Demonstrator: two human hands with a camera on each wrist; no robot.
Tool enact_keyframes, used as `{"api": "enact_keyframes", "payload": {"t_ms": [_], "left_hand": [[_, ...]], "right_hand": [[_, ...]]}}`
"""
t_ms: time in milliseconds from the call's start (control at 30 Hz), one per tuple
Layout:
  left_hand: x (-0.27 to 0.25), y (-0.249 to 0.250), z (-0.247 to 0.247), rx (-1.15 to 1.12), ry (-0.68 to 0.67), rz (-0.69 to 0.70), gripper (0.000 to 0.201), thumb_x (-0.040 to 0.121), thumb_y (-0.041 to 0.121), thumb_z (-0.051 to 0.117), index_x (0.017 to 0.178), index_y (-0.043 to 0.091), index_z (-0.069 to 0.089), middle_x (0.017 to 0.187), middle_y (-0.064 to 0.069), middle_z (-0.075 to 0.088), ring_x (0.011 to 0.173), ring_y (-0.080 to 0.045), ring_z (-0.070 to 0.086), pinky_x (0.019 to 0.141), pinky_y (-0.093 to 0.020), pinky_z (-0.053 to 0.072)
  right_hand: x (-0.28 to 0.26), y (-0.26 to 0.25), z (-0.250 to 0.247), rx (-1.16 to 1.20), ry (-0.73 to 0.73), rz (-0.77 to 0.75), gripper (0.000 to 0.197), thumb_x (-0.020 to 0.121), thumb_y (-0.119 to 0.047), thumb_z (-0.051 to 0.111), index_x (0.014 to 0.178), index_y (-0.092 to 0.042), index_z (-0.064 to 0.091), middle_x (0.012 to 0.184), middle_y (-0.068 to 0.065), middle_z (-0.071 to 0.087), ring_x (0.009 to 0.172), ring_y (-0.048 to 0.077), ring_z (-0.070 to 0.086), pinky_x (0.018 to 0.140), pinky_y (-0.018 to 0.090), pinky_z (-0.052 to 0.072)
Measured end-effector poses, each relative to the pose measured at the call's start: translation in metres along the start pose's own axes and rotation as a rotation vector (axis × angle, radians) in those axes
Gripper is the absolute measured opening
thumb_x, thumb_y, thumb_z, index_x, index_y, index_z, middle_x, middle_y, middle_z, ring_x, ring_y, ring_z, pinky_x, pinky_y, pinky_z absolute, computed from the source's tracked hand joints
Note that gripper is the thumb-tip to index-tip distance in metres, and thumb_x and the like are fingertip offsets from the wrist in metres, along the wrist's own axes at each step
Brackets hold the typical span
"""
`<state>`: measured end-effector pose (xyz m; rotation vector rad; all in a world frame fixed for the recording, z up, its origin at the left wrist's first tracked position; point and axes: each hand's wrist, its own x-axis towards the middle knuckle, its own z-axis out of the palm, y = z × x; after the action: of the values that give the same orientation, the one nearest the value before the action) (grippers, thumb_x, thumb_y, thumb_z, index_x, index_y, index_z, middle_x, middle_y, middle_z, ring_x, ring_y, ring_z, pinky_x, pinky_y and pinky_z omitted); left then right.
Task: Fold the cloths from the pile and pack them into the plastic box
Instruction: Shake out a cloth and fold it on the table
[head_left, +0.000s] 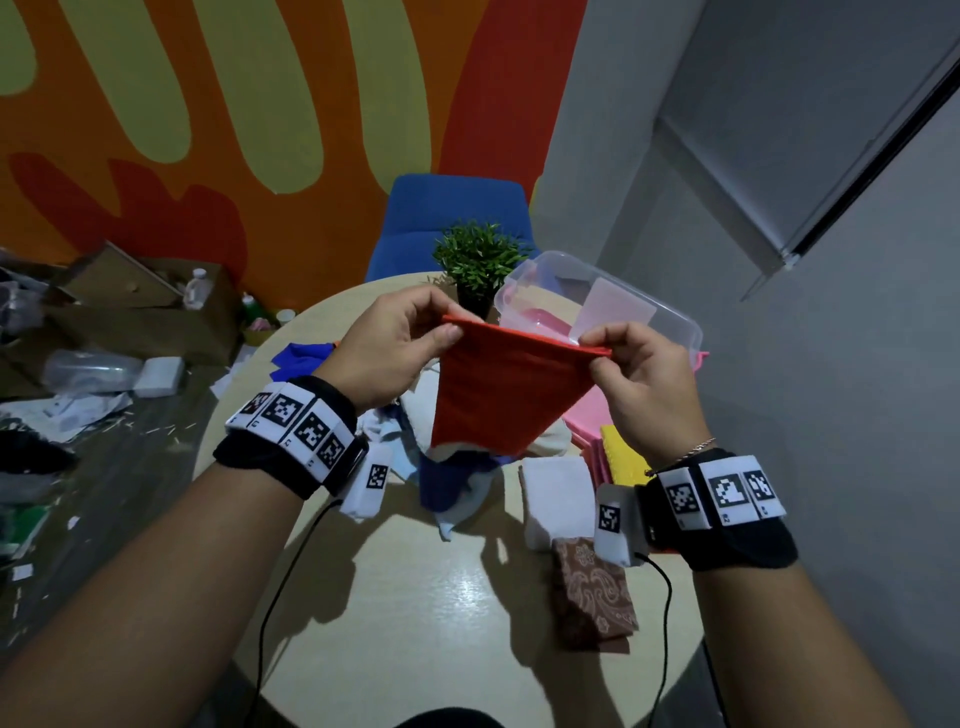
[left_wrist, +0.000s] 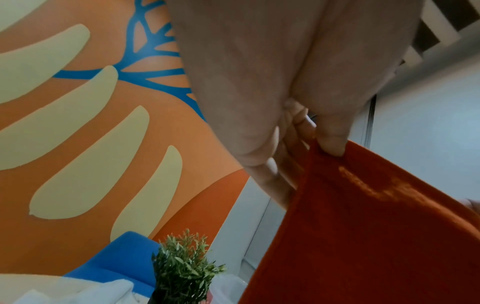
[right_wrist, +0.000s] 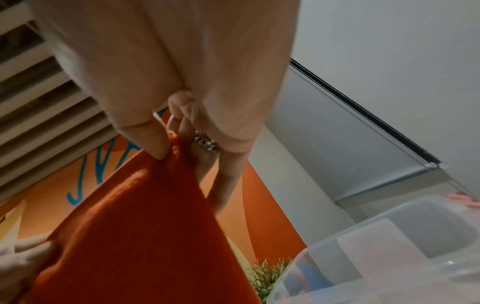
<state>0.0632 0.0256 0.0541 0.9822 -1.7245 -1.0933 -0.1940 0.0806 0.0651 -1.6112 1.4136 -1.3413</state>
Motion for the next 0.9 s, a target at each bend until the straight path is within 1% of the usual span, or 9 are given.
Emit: {"api": "enact_keyframes", "payload": {"t_ms": [67,133,233,367,467,600,667,767,900], "left_hand": [[-0.010,-0.009,-0.001,-0.004,-0.146,-0.118,0.011,0.096,-0.001,0.060,0.096,0.009,0.064,0.078,-0.014,0.068,0.073,-0.021,0.063,0.070,-0.029,0.055],[-0.025,-0.031,0.004,0.138,-0.401,-0.261,0.002,0.096,0.007,0.063,0.096,0.009,0.063,0.062,-0.006,0.058,0.058,-0.017,0.051,0.056,-0.023,0.042],[-0.057,-0.070,0.027,0.219,-0.769,-0.465,0.006,0.095,0.010,0.065,0.092,0.013,0.061,0.051,0.012,0.056,0.049,-0.002,0.048,0.053,-0.018,0.039],[-0.098,-0.116,0.056,0.142,-0.921,-0.748,0.013,0.095,0.007,0.065,0.087,0.016,0.059,0.059,0.010,0.064,0.053,-0.001,0.058,0.057,-0.015,0.050],[-0.111,-0.134,0.061,0.025,-0.929,-0.903,0.011,0.096,0.009,0.063,0.088,0.016,0.061,0.067,-0.003,0.067,0.060,-0.009,0.065,0.066,-0.022,0.058],[-0.110,-0.145,0.057,0.078,-0.888,-0.816,0.010,0.096,0.018,0.065,0.089,0.014,0.070,0.085,-0.014,0.070,0.068,-0.013,0.066,0.071,-0.024,0.056],[-0.103,-0.141,0.054,0.094,-0.874,-0.767,0.013,0.095,0.020,0.067,0.092,0.008,0.073,0.084,-0.009,0.071,0.073,-0.014,0.065,0.075,-0.028,0.056],[-0.079,-0.116,0.041,0.188,-0.656,-0.592,0.013,0.093,0.020,0.069,0.090,0.009,0.074,0.071,0.012,0.070,0.066,-0.003,0.062,0.074,-0.023,0.051],[-0.038,-0.067,0.015,0.136,-0.306,-0.421,0.005,0.090,0.017,0.072,0.086,0.016,0.075,0.081,0.000,0.076,0.078,-0.014,0.072,0.078,-0.033,0.059]], "right_hand": [[-0.012,0.010,0.000,-0.014,-0.143,0.106,0.037,0.080,0.015,0.052,0.078,-0.018,0.069,0.069,-0.004,0.069,0.065,0.014,0.063,0.067,0.029,0.054],[-0.028,0.030,0.006,-0.112,-0.349,0.232,0.036,0.080,0.013,0.055,0.071,-0.018,0.071,0.063,-0.002,0.069,0.062,0.015,0.063,0.065,0.034,0.055],[-0.057,0.066,0.022,-0.304,-0.648,0.376,0.030,0.082,0.004,0.059,0.068,-0.020,0.069,0.063,-0.005,0.066,0.059,0.008,0.059,0.064,0.027,0.051],[-0.096,0.104,0.046,-0.325,-0.884,0.571,0.029,0.086,-0.002,0.060,0.066,-0.022,0.066,0.059,-0.009,0.063,0.055,0.003,0.059,0.061,0.025,0.052],[-0.109,0.131,0.050,-0.393,-0.864,0.627,0.023,0.085,-0.009,0.060,0.070,-0.024,0.068,0.069,-0.007,0.069,0.065,0.007,0.064,0.064,0.025,0.056],[-0.108,0.154,0.047,-0.499,-0.751,0.601,0.023,0.084,-0.009,0.060,0.073,-0.027,0.066,0.082,-0.004,0.071,0.082,0.014,0.068,0.078,0.029,0.058],[-0.101,0.157,0.044,-0.481,-0.776,0.594,0.023,0.086,-0.008,0.060,0.074,-0.027,0.067,0.085,-0.004,0.071,0.085,0.014,0.067,0.080,0.030,0.057],[-0.079,0.146,0.034,-0.410,-0.582,0.475,0.021,0.090,-0.010,0.061,0.082,-0.028,0.068,0.085,-0.004,0.072,0.081,0.015,0.069,0.084,0.042,0.058],[-0.037,0.088,0.013,-0.096,-0.251,0.278,0.026,0.094,0.000,0.060,0.099,-0.024,0.065,0.085,0.000,0.069,0.075,0.018,0.066,0.068,0.036,0.059]]}}
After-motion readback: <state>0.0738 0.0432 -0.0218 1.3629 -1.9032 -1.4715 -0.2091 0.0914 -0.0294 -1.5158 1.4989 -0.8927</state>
